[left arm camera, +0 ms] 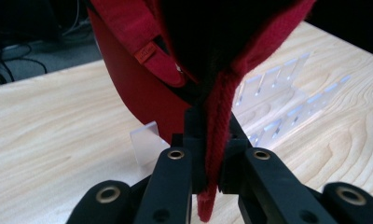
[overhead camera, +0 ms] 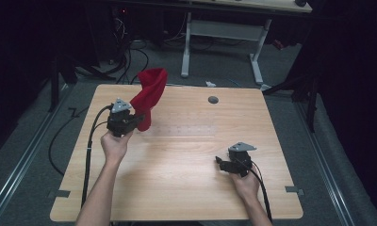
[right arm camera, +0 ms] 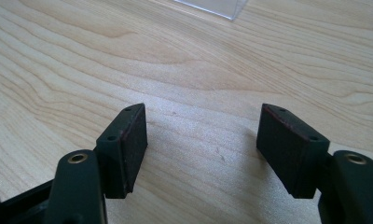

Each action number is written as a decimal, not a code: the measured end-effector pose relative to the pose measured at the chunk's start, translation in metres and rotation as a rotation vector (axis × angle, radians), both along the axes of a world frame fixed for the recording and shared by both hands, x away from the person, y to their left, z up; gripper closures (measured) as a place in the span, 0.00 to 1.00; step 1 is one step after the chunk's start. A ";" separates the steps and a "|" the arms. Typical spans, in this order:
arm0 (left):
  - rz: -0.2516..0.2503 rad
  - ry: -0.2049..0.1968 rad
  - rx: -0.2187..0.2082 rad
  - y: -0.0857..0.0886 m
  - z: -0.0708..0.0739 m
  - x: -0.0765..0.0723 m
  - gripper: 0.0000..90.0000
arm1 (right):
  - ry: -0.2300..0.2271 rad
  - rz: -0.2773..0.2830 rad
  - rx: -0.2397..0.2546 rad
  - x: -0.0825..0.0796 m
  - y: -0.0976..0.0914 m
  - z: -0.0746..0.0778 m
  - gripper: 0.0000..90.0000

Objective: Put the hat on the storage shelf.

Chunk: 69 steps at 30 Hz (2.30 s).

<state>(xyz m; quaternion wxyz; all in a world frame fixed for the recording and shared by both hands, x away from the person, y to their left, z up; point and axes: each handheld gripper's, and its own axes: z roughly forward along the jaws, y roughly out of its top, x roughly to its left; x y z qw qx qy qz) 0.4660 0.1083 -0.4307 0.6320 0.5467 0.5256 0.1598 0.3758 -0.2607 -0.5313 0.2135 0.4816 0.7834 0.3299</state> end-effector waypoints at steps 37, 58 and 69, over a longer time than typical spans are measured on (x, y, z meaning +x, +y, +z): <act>0.032 0.113 -0.006 0.011 -0.030 -0.020 0.60 | 0.002 0.000 0.001 0.000 0.000 0.000 0.37; 0.061 0.063 0.029 0.018 -0.018 -0.042 0.43 | 0.001 0.000 0.000 0.000 0.000 0.000 0.37; 0.092 0.062 -0.008 0.032 -0.023 -0.061 0.43 | 0.000 0.000 0.000 0.000 0.000 0.000 0.37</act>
